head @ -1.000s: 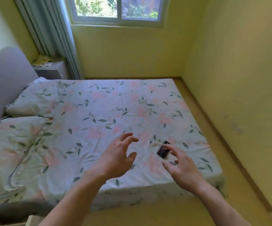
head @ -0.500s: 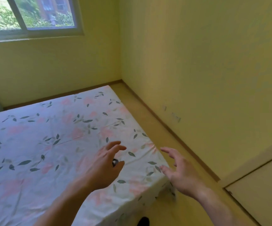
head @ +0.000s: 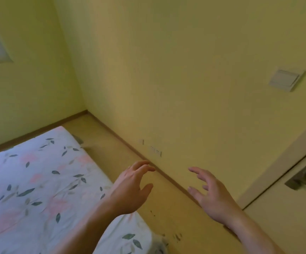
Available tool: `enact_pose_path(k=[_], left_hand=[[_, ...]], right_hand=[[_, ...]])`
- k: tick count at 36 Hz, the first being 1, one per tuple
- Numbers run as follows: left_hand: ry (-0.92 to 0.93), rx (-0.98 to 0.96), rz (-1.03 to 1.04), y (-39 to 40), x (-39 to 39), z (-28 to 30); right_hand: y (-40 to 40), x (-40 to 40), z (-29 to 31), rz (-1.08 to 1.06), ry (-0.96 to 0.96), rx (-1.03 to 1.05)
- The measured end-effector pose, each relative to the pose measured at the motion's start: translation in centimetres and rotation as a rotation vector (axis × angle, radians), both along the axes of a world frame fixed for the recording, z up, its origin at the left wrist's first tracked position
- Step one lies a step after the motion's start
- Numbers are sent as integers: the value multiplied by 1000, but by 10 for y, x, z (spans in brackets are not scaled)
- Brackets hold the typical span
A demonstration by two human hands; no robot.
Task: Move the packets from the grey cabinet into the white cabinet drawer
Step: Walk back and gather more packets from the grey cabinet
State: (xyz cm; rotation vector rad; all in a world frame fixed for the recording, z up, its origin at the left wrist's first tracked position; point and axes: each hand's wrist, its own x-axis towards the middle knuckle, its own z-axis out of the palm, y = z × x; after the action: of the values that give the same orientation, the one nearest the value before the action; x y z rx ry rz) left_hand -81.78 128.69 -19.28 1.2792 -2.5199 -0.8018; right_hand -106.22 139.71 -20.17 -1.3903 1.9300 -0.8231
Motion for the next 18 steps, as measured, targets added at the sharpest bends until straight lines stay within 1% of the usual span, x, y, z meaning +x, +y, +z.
enact_pose_path(k=[5,9,14,18], left_hand=[[-11,-39,68,-60,-67,-6],[-10,-15,203,-98,-102,-11],[-4,23,393,-127,-119,-13],[-38,11,548,-143,-110,-15]], right_hand=[[-68,-70,-6,45,-12,-28],[-125,-119,-9,126,-22,-15],[-204,-157,-3,303,40,-10],[-269,-152,4,452,39,2]])
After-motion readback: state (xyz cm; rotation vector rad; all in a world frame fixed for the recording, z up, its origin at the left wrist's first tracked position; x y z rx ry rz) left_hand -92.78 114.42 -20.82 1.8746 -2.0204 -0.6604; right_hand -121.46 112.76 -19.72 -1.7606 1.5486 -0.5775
